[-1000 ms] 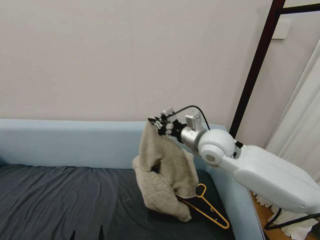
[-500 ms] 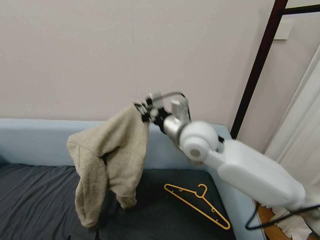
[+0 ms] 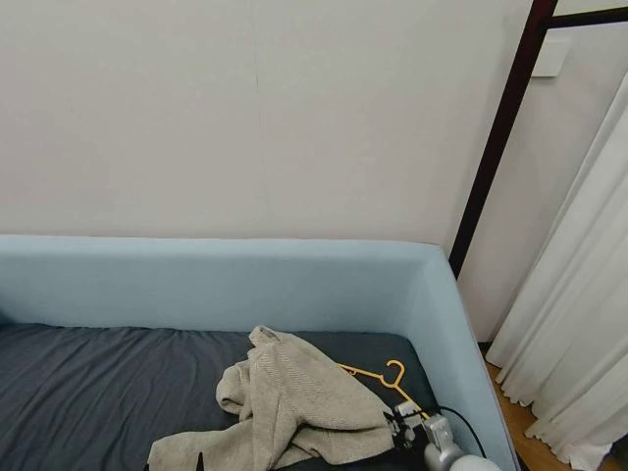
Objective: Pick up the clothes from the sofa and hang them on the clothes hanger.
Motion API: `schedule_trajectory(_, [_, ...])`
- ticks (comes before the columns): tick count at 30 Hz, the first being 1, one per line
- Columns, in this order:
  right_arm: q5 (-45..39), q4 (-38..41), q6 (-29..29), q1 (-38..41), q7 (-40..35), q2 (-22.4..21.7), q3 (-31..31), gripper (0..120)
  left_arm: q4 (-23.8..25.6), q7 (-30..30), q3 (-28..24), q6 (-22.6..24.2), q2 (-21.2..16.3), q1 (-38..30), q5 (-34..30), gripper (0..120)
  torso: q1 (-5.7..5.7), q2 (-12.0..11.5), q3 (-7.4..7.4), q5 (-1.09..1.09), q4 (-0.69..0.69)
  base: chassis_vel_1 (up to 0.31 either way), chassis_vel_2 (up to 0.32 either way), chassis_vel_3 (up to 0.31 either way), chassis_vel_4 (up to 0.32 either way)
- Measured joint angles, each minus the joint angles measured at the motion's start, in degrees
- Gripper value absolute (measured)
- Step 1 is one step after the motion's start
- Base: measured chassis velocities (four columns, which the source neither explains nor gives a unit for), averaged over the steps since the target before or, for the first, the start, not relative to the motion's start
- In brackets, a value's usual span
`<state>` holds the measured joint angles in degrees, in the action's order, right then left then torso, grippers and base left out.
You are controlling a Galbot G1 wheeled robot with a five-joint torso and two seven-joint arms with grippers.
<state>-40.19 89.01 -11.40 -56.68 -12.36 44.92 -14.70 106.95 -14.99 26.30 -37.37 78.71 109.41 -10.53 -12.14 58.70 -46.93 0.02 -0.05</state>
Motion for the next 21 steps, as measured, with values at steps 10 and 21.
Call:
schedule_trajectory(10, [3.71, -2.15, -2.69, 0.3, 0.54, -2.84, 2.99, 0, -0.37, -0.03, -0.38, -0.27, -0.36, -0.29, -0.02, 98, 0.0, 0.0, 0.0, -0.03, -0.03, 0.0, 0.0, 0.0, 0.0])
schedule_trajectory(21, [10.88, 0.94, -3.07, -1.26, -2.58, -4.33, 9.11, 38, -0.49, -0.12, -0.59, -0.4, -1.19, -0.23, -0.03, 98, -0.01, 0.0, -0.01, -0.03, -0.05, 0.0, 0.0, 0.0, 0.0])
